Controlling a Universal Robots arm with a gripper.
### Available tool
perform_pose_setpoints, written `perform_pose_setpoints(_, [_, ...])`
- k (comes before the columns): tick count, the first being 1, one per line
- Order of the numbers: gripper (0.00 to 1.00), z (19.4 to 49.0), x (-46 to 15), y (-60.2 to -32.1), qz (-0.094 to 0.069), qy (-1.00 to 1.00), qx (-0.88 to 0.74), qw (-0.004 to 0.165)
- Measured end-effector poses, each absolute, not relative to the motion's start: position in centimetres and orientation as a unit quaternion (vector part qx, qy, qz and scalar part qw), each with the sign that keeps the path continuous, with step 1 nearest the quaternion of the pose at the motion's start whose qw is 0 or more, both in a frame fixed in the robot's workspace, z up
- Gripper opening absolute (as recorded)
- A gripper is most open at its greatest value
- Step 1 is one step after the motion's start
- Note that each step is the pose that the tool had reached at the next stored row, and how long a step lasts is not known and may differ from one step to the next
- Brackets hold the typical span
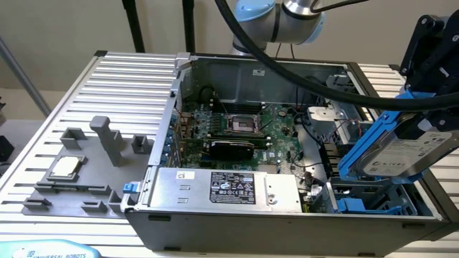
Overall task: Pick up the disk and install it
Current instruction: 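Insert the disk into the insertion slot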
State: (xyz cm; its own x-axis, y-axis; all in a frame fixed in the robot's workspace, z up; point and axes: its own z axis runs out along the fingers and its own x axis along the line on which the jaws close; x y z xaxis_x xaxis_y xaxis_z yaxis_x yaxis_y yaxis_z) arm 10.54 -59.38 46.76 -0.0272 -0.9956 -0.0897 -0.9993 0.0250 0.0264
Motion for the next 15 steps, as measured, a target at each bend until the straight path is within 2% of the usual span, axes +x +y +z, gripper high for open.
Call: perform_pose_setpoints(15, [0.33, 44.8, 10.5, -59.4, 0.035, 0.713, -0.7, 0.019])
